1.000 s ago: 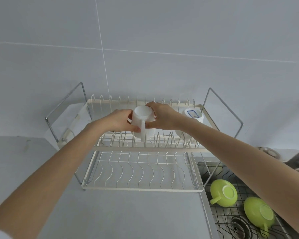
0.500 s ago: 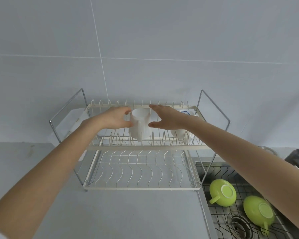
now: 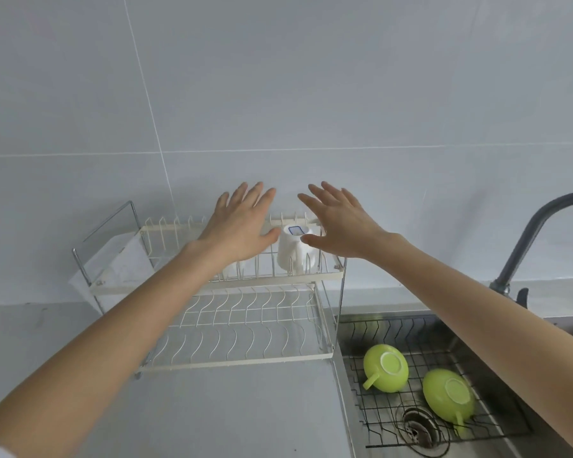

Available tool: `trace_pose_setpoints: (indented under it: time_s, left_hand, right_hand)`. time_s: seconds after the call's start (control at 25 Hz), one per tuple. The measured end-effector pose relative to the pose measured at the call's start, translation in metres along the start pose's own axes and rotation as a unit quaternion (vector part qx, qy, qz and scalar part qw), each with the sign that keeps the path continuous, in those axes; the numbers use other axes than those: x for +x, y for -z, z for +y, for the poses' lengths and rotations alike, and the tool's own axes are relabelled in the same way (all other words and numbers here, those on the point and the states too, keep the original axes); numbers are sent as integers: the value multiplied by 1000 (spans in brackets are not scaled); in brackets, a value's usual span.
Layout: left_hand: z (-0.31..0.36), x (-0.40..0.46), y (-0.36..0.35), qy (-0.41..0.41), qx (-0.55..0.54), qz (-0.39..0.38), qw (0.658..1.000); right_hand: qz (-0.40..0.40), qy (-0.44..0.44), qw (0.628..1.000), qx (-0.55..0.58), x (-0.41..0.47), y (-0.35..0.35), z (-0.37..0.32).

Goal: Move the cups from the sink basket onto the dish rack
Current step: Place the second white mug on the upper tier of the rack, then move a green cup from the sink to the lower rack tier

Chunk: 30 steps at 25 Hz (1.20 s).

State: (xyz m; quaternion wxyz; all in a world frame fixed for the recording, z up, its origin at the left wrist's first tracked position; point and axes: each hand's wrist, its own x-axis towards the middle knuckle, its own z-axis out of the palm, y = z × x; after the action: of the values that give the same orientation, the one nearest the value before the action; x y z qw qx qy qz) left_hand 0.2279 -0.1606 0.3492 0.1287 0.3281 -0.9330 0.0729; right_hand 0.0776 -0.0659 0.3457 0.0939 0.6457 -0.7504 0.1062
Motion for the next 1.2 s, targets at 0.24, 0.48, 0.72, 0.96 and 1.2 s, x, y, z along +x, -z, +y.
trace_pose_setpoints:
  time_s: [0.24, 0.48, 0.72, 0.96, 1.2]
  left_hand:
    - [81, 9, -3, -34, -33, 17, 999]
    - [157, 22, -21, -49, -50, -4, 998]
    - [221, 33, -56, -49, -61, -48, 996]
    - [273, 37, -102, -36, -78, -96, 992]
    - [302, 41, -145, -28, -102, -146, 984]
  right_hand:
    - [9, -58, 998, 6, -54, 13, 59]
    - [-20, -85, 996, 2, -100, 8, 125]
    - [-53, -101, 993, 12, -138, -15, 188]
    - [-105, -110, 987, 42, -172, -52, 239]
    - [-134, -135, 979, 78, -191, -91, 273]
